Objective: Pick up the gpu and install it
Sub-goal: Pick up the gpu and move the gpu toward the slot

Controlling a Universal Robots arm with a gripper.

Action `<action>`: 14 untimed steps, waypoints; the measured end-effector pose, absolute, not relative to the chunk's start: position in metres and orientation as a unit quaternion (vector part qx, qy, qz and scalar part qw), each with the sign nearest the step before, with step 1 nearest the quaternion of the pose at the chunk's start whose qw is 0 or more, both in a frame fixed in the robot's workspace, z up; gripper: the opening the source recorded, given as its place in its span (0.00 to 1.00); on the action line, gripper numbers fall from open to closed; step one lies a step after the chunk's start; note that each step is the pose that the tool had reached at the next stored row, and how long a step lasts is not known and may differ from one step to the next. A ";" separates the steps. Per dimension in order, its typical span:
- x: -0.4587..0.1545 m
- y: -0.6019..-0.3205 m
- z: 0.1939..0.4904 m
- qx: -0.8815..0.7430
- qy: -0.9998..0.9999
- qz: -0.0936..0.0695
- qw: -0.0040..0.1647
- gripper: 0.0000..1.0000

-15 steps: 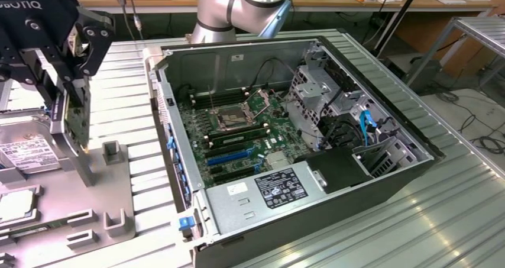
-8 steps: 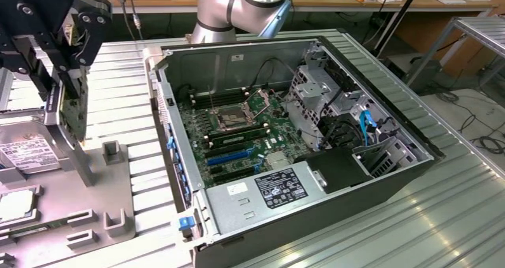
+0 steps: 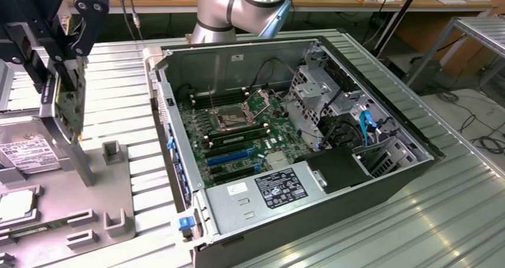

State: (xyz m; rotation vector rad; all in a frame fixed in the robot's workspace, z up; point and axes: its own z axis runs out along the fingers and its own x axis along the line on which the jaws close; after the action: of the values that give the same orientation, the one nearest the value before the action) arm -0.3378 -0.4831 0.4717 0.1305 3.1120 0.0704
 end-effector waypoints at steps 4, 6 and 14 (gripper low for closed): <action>-0.338 -0.483 0.475 0.042 0.999 0.023 0.013 0.27; -0.338 -0.483 0.475 0.042 0.999 0.023 0.013 0.27; -0.337 -0.483 0.475 0.042 0.999 0.023 0.013 0.27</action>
State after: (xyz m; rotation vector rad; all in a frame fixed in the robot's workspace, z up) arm -0.3366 -0.4830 0.4755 0.1309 3.1120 0.0703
